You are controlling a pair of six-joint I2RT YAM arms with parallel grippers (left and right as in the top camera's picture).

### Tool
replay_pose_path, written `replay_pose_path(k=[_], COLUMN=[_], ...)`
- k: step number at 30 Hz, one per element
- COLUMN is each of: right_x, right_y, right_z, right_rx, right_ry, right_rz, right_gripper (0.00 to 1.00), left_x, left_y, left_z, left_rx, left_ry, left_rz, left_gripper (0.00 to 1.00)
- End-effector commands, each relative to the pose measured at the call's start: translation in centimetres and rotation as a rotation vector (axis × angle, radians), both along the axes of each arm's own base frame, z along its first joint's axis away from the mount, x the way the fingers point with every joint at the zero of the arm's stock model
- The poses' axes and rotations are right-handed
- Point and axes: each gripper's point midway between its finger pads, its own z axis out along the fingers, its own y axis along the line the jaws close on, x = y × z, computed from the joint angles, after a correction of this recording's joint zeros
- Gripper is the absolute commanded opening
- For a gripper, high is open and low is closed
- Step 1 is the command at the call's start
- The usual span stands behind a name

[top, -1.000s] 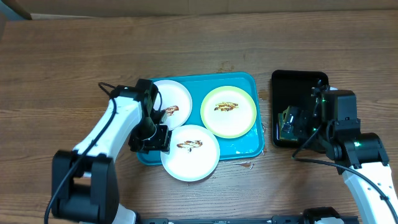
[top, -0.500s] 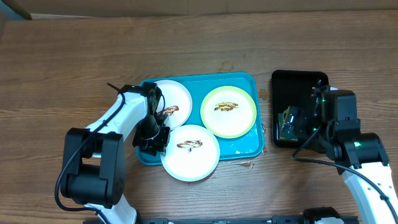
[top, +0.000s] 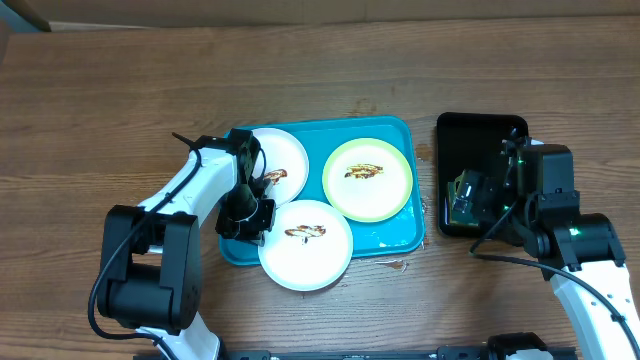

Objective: Clean dirty plates on tray and stack at the side
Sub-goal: 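Move the left gripper to the rim of the front white plate and grip it, then reach the right gripper into the black tray and grasp the sponge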

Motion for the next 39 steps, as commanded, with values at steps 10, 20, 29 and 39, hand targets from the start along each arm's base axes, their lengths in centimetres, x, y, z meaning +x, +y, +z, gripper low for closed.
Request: replay_pose_path(k=[10, 20, 29, 39], right_x=[1.6, 2.1, 3.6, 3.8], right_y=[-0.6, 0.0, -0.8, -1.2], right_z=[2.1, -1.1, -6.9, -12.7], right_rx=[-0.026, -0.024, -0.082, -0.122], right_ry=[-0.092, 0.026, 0.188, 0.345], right_rz=[-0.021, 0.022, -0.001, -0.008], right_gripper=[1.0, 0.87, 0.86, 0.68], left_x=[3.7, 4.3, 4.3, 4.2], left_y=[-0.6, -0.7, -0.7, -0.7], left_z=[2.7, 2.4, 2.4, 2.4], left_rx=[-0.019, -0.019, -0.019, -0.018], left_ry=[-0.158, -0.178, -0.177, -0.174], left_rz=[-0.035, -0.034, -0.031, -0.031], left_gripper=[0.04, 0.04, 0.04, 0.04])
